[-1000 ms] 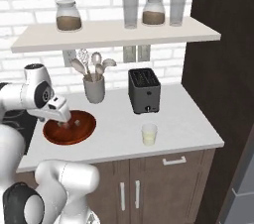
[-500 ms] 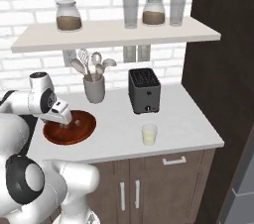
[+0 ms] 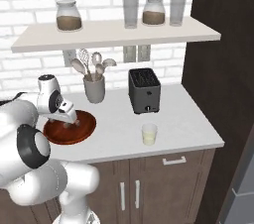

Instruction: Grab a lemon wedge from the fridge and one ice cube from the ice bowl, and put them in the glass of lemonade.

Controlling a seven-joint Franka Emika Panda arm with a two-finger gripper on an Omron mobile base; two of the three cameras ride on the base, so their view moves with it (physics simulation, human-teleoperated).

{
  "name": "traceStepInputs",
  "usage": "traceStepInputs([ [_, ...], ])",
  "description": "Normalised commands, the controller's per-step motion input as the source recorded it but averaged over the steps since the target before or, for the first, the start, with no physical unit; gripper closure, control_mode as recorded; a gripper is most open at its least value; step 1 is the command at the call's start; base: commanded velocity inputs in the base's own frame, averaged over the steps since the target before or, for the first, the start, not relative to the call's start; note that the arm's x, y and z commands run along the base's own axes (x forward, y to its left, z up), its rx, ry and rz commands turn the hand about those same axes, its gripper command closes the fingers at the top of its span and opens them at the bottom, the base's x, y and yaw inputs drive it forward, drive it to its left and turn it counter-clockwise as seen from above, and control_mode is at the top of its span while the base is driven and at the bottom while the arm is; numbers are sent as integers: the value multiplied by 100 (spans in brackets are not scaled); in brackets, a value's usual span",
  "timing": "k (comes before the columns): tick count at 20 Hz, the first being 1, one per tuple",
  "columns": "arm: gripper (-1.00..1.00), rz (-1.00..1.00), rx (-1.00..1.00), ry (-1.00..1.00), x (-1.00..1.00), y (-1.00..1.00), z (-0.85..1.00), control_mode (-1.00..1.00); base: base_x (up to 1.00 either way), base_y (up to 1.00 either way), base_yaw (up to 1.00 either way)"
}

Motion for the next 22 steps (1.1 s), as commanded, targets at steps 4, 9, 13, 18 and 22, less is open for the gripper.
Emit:
traceStepInputs([
  [4, -100, -3, -1, 0, 23, 4, -29, -100, 0, 0, 0],
  [9, -100, -8, -1, 0, 19, 1, -27, -100, 0, 0, 0],
  [13, -100, -9, 0, 0, 28, 5, -19, -100, 0, 0, 0],
  [18, -100, -10, 0, 0, 28, 11, -19, -100, 0, 0, 0],
  [22, -100, -13, 0, 0, 17, 20, -16, -100, 0, 0, 0],
])
